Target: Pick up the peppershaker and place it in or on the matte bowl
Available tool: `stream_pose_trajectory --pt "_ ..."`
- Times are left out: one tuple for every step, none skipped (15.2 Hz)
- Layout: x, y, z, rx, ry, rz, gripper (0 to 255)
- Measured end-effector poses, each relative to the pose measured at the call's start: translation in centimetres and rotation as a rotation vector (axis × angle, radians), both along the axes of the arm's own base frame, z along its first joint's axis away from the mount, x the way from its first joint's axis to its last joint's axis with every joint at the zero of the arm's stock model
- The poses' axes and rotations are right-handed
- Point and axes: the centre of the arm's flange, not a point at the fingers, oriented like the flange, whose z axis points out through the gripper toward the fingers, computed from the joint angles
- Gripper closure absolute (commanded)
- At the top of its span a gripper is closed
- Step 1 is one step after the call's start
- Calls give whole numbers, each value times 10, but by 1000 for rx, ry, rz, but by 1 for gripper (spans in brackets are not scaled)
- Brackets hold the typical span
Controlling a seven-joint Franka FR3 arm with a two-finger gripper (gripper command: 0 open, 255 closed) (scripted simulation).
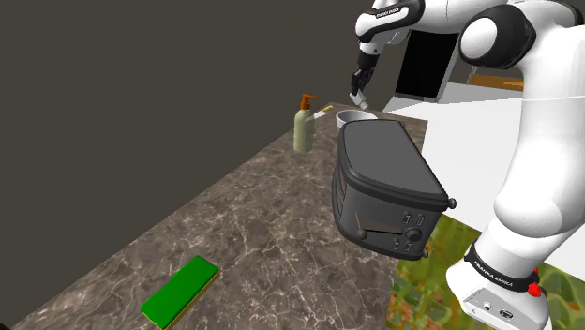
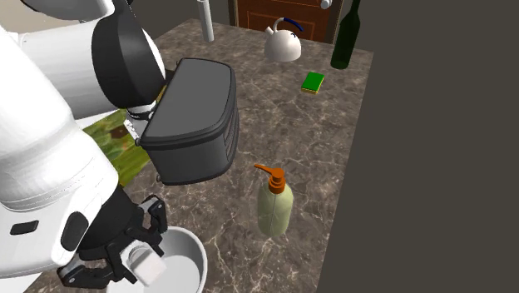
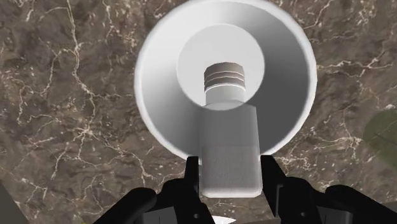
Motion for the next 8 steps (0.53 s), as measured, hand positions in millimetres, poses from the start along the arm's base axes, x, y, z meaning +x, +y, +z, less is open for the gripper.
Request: stream_pose_trajectory --pt "1 -1 -4 0 0 0 255" --pt "1 -3 -8 0 0 1 255" --pt "2 -4 -13 0 0 1 255" --pt "2 -4 -18 0 0 1 255" --pt "1 -3 -24 0 0 1 255" --pt "1 -3 -28 0 0 1 255" --pt "1 -3 -34 0 0 1 255" --pt "2 -4 -39 0 0 1 255"
